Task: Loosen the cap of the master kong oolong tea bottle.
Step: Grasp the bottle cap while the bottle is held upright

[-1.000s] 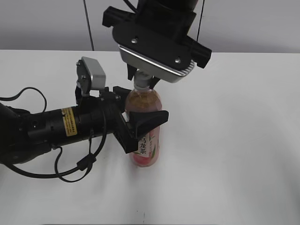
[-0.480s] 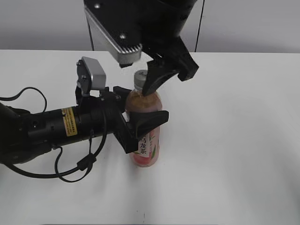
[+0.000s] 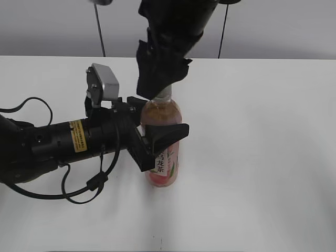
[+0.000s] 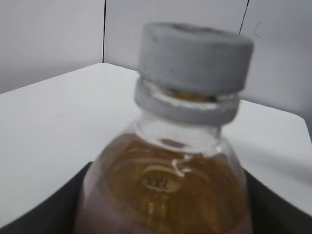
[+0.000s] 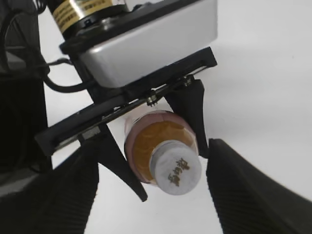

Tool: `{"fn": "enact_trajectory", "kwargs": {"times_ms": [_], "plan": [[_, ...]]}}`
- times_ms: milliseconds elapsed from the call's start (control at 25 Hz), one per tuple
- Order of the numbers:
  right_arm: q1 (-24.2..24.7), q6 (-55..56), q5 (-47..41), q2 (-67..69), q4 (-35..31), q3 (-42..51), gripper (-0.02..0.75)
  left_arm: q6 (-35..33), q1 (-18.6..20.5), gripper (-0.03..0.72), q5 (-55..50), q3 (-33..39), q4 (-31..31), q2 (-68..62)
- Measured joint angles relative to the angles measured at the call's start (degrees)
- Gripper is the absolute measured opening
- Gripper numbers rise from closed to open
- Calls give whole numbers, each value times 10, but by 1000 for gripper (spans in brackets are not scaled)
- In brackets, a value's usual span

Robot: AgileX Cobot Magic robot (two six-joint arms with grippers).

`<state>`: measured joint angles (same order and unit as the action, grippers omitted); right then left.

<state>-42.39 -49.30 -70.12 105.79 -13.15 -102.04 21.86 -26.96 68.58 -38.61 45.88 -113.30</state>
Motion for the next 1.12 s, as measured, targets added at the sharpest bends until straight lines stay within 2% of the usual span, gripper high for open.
{"fn": "enact_trajectory", "kwargs": {"times_ms": [280,560,720,880,1120], "plan": [[0,285,26,0,13,0,508,0,0,457,0,0,0,0],[0,537,7,0,94,0,474,0,0,457,0,0,0,0],[0,586,6,0,78,0,470,0,0,457,-1,0,0,0],[0,594,4,0,46,0,468,0,0,457,-1,0,0,0],[0,597,3,0,42,0,468,0,0,457,-1,0,0,0]]}}
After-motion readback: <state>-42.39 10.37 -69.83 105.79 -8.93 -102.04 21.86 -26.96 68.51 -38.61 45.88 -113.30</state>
